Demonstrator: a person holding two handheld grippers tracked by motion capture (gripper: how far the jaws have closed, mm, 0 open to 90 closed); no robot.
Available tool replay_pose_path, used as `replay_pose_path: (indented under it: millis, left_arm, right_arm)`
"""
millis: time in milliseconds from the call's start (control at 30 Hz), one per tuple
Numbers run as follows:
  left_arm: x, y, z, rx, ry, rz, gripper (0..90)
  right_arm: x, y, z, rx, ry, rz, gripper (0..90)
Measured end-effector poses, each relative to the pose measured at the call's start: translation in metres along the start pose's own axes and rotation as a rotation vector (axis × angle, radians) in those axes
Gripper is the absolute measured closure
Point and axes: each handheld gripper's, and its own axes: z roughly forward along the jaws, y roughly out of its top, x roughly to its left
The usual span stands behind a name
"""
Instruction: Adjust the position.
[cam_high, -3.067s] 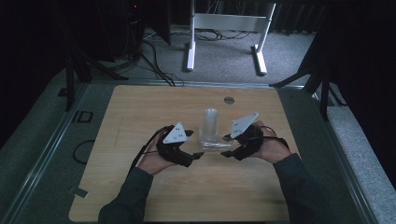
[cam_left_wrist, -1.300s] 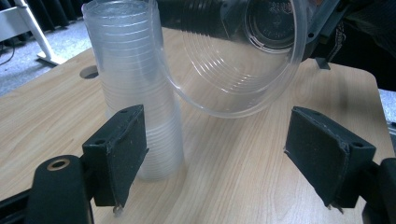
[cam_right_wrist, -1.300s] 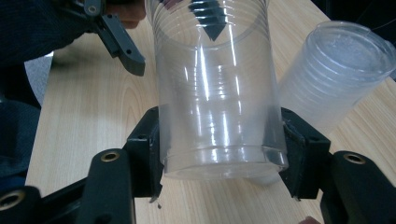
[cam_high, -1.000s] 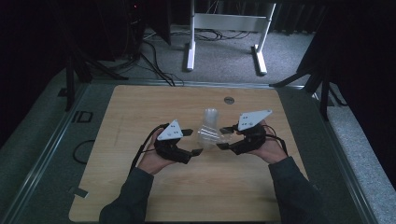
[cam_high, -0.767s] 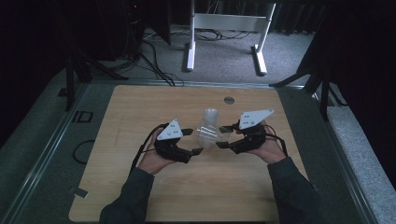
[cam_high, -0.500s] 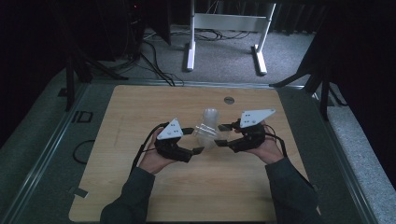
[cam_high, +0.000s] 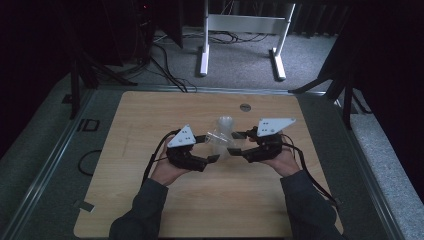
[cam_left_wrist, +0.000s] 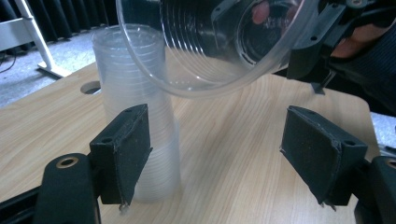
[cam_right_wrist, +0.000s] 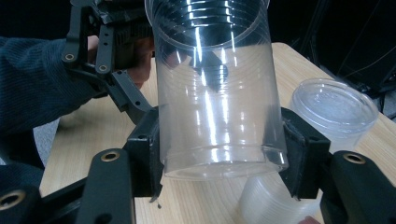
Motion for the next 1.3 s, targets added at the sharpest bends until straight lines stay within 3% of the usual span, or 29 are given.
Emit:
replay_pose_path:
  millis: [167,400,633,867,1300]
  left_arm:
    - [0.002,0.000,-0.001,-0.038,-0.037,-0.033,24.1]
    - [0.009,0.000,-0.002,-0.135,-0.133,-0.111,24.0]
    - [0.011,0.000,-0.001,-0.172,-0.165,-0.151,24.1]
    - [0.011,0.002,0.001,-0.193,-0.169,-0.150,24.0]
    - [0.005,0.005,0.000,-0.210,-0.090,-0.138,23.9]
  right_arm:
    - [0.000,0.000,0.000,-0.015,-0.001,0.004,41.2]
    - [0.001,0.000,0.000,-0.047,0.010,0.003,41.3]
    - [0.002,0.000,0.000,-0.060,0.014,0.002,41.3]
    - [0.002,0.001,0.000,-0.076,0.010,0.001,41.3]
    - [0.002,0.000,0.002,-0.084,0.003,-0.001,41.3]
